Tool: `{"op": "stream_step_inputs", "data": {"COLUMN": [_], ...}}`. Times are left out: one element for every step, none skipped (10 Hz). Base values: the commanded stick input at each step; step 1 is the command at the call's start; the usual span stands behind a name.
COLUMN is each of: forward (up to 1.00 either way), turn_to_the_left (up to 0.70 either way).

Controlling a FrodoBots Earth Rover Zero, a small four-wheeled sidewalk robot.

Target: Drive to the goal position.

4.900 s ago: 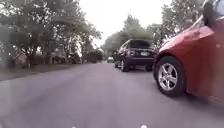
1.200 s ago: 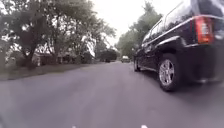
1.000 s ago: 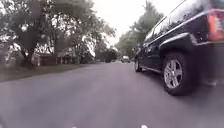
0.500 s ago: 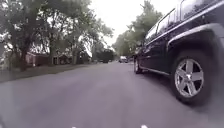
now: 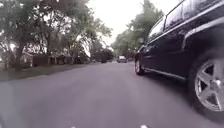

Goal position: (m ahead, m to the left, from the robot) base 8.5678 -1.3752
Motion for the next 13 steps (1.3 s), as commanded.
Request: {"op": "stream_step_inputs", "data": {"forward": [1.00,1.00,1.00,1.00,1.00,1.00,1.00,1.00,1.00,1.00,1.00,1.00,1.00], "turn_to_the_left": [0.00,0.00,0.00,0.00,0.00,0.00,0.00,0.00,0.00,0.00,0.00,0.00,0.00]}}
